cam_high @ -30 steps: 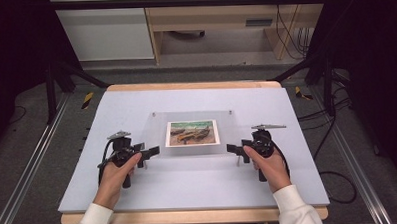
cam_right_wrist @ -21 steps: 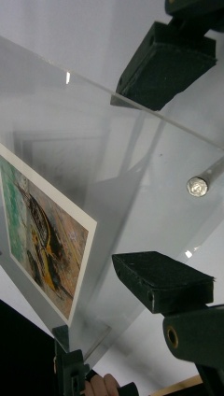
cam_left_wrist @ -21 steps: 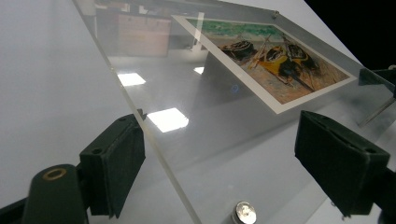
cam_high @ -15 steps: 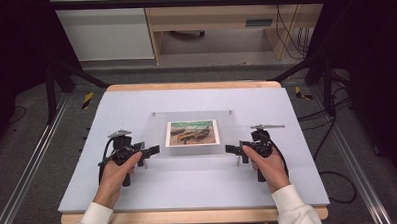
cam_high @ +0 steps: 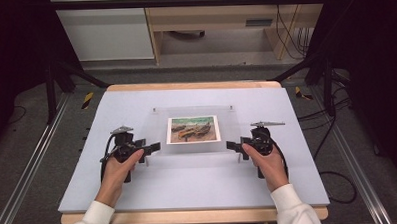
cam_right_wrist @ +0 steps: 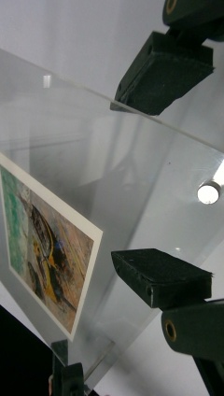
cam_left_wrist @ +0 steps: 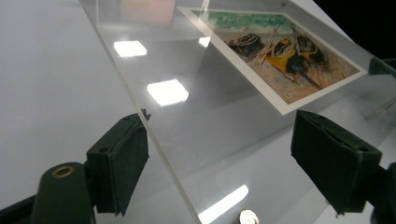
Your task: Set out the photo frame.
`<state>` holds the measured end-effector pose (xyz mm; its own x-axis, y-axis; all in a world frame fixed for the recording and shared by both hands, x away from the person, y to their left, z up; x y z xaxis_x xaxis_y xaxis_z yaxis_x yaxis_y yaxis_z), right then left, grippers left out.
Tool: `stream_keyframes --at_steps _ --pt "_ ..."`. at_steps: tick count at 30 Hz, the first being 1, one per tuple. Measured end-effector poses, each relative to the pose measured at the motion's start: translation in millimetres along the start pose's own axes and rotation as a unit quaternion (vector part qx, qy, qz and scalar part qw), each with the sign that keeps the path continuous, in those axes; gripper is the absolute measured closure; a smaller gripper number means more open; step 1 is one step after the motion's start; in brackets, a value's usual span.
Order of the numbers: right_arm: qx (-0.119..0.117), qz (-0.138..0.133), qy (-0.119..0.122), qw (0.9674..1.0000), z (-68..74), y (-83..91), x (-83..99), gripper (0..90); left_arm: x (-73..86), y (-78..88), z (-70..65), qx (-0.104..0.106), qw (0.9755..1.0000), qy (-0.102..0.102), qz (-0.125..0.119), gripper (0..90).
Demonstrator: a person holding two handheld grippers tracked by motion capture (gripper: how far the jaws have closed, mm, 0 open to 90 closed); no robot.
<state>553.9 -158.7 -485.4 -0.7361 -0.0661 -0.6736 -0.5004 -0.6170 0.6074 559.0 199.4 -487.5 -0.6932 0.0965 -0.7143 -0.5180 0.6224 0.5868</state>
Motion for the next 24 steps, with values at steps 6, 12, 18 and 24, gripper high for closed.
stream_keyframes --at_steps 6,12,18,24 --pt "0.025 -0.021 0.02 0.9993 -3.0 4.6 -5.8 28.1 -8.7 -2.5 -4.2 -0.018 0.9992 -0.034 -0.014 22.0" --pt "0.026 -0.021 0.025 0.9991 -2.7 5.9 -5.0 28.4 -7.8 -0.4 -3.5 -0.016 0.9991 -0.034 -0.019 24.6" --pt "0.032 -0.022 0.041 0.9984 0.6 9.6 -2.8 29.4 -6.2 4.1 -5.6 -0.021 0.9986 -0.039 -0.028 27.7" --pt "0.038 -0.024 0.059 0.9972 3.7 15.7 0.9 32.7 -4.0 10.3 -7.3 -0.026 0.998 -0.042 -0.038 34.1"
Point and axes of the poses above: each handheld gripper's, and its own axes: y roughly backward along the jaws, x roughly out of its underside, z roughly to its left, the point moved 6 cm from there along -y, roughly forward along the jaws, and after that the axes turned 3 degrees about z, right-handed, at the moved point
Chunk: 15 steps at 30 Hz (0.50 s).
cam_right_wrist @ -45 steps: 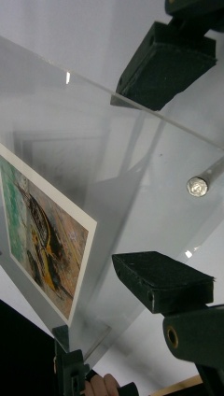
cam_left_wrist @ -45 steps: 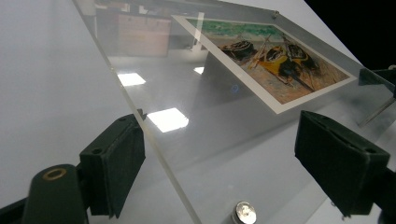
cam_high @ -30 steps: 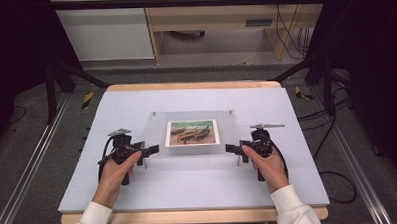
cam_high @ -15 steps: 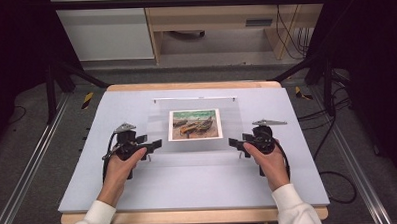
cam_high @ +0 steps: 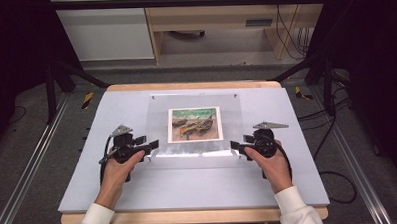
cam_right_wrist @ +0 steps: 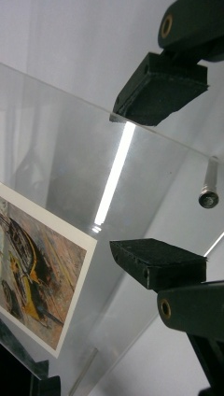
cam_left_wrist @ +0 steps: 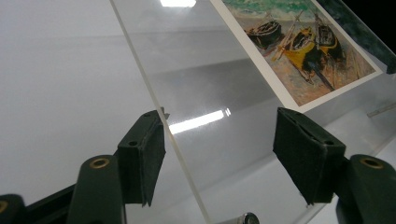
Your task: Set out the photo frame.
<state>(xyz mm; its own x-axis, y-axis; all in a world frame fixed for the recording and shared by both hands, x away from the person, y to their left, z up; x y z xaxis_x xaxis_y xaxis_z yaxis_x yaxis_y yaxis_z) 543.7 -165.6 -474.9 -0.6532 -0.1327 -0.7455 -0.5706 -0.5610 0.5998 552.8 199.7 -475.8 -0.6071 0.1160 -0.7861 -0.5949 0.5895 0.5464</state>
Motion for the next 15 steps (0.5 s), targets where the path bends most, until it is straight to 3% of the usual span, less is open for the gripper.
stream_keyframes --at_steps 15 --pt "0.003 -0.003 0.01 0.9999 2.2 4.4 2.9 34.6 1.8 3.2 -2.9 -0.006 1.0 0.0 -0.004 35.9"
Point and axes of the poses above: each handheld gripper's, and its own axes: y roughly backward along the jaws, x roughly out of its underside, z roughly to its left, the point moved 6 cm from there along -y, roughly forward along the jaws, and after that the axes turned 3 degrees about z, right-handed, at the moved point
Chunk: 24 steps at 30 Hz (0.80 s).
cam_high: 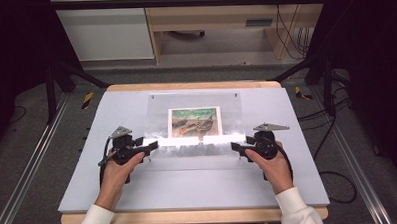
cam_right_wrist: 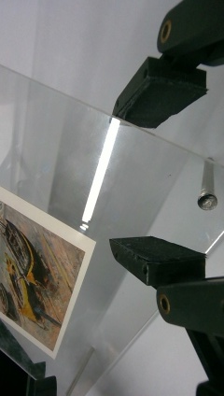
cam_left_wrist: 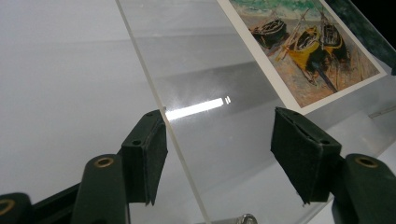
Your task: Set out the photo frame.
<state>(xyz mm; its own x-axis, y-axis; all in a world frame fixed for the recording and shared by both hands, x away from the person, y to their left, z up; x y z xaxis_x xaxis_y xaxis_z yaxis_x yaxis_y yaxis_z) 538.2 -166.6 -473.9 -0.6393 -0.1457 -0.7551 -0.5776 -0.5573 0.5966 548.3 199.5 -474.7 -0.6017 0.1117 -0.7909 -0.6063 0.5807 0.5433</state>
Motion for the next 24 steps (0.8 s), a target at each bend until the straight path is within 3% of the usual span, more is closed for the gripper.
stream_keyframes --at_steps 24 --pt "0.014 -0.008 0.026 0.9995 4.8 7.4 5.8 37.8 4.3 8.6 -6.0 -0.01 0.9997 -0.02 -0.006 39.0"
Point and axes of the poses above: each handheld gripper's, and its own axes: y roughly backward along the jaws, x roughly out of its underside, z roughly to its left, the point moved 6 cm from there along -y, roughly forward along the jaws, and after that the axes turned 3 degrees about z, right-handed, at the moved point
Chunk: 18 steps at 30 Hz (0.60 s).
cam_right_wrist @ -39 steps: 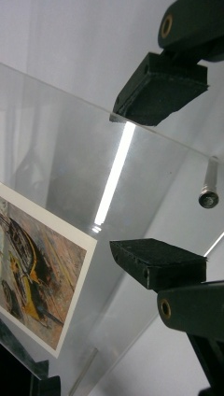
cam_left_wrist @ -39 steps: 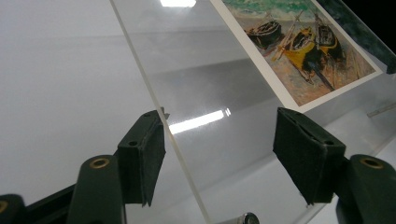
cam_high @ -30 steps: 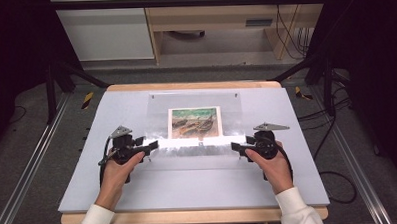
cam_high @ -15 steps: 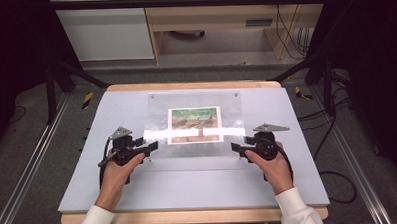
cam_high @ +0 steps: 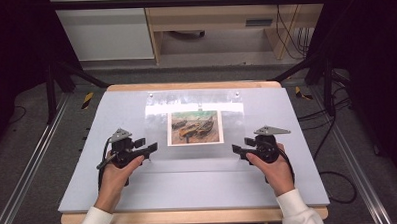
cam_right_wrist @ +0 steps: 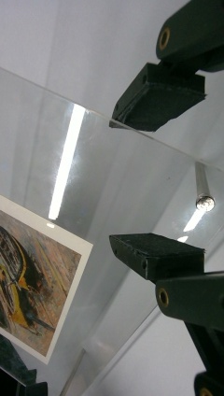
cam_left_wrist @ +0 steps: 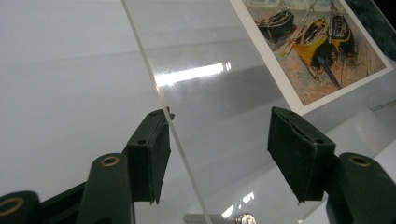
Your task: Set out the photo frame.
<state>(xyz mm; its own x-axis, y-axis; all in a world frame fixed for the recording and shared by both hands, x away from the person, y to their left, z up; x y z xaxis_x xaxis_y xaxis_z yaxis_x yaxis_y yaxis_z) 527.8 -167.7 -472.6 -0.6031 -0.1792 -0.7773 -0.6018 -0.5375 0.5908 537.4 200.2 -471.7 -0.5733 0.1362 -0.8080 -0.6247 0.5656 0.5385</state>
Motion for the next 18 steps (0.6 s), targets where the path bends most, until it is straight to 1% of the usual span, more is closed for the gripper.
stream_keyframes --at_steps 6,9,14,18 --pt "0.001 -0.002 0.006 1.0 1.3 1.6 1.3 39.0 2.9 2.8 -1.6 -0.004 1.0 0.001 -0.001 40.2" --pt "0.002 -0.002 0.005 1.0 1.7 2.7 2.2 39.8 3.1 3.5 -1.8 -0.004 1.0 0.0 -0.002 40.7" --pt "0.004 -0.004 0.009 0.9999 2.2 4.2 3.2 40.8 2.7 4.3 -2.3 -0.005 1.0 -0.002 -0.005 41.7" --pt "0.006 -0.005 0.01 0.9999 3.1 5.6 4.0 42.0 3.4 5.9 -3.7 -0.009 0.9999 -0.005 -0.004 42.2"
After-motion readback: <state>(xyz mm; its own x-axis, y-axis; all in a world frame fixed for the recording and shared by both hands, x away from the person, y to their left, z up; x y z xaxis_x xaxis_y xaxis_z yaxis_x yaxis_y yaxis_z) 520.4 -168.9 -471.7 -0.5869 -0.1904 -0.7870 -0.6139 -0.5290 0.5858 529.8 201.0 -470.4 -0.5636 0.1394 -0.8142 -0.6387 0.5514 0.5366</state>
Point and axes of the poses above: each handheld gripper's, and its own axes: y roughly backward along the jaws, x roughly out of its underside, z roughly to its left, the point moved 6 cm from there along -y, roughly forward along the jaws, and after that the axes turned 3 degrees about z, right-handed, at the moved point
